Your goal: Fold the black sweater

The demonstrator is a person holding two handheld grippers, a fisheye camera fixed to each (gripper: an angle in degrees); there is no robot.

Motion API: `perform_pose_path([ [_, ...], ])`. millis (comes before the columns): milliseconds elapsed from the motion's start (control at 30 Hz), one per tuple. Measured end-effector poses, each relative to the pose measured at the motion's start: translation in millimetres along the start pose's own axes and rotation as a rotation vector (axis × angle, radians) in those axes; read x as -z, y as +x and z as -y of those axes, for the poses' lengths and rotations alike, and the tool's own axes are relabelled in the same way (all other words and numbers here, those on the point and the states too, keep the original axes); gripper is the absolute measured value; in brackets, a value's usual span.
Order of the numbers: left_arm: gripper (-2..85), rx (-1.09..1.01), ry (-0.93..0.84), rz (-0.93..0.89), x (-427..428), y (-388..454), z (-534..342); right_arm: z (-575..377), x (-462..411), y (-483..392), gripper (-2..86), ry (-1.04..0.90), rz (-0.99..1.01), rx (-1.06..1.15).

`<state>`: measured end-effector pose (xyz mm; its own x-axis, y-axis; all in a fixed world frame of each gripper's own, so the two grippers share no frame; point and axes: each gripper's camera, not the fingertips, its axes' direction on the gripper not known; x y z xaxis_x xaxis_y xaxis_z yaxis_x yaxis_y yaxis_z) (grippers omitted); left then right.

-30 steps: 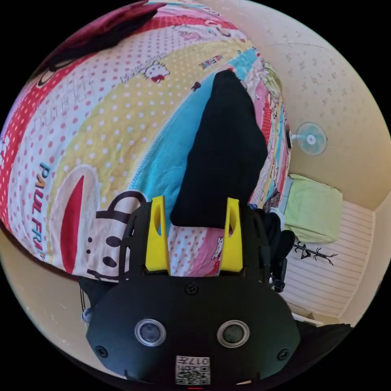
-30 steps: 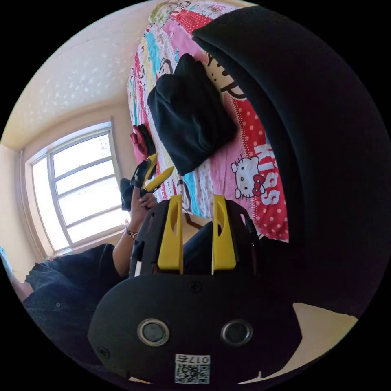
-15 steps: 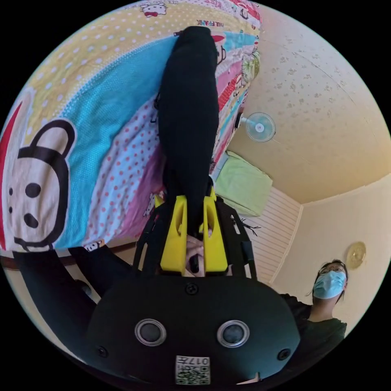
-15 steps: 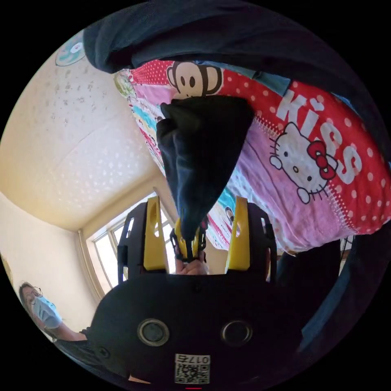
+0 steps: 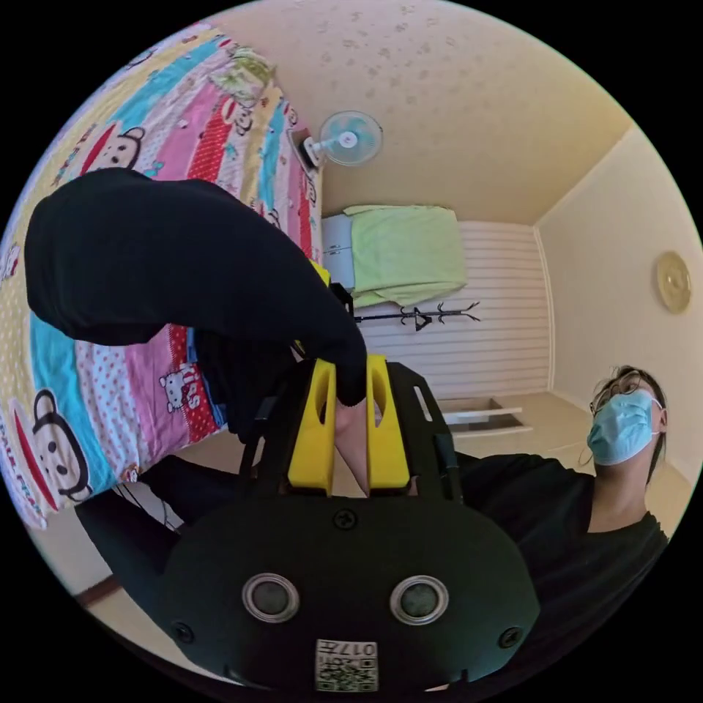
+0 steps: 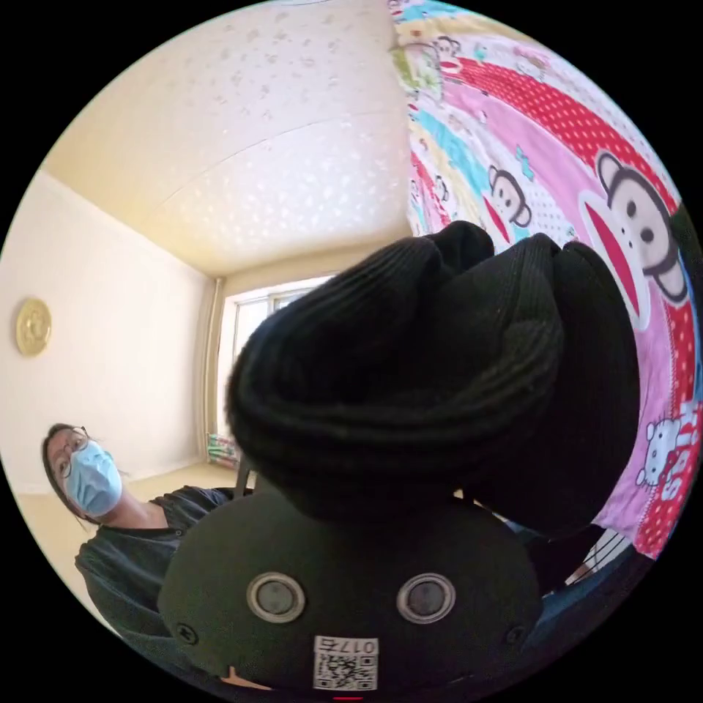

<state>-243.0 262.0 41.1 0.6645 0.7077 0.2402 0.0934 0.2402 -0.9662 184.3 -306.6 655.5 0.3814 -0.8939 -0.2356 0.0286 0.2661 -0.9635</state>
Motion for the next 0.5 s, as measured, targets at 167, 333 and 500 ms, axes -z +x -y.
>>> perform_pose_path([
  [167, 7.1, -0.147, -0.165, 0.036, -118, 54, 7, -45, 109, -41, 13.6, 0.061, -0.031, 0.221],
  [333, 7.6, -0.007, -0.365, 0.026, -217, 19, 2, -131, 236, 34, 11.0, 0.253, -0.234, 0.066],
  [500, 4.4, 0.205, -0.154, 0.029, -181, -22, -1, -263, 358, 168, 11.1, 0.282, -0.592, -0.505],
])
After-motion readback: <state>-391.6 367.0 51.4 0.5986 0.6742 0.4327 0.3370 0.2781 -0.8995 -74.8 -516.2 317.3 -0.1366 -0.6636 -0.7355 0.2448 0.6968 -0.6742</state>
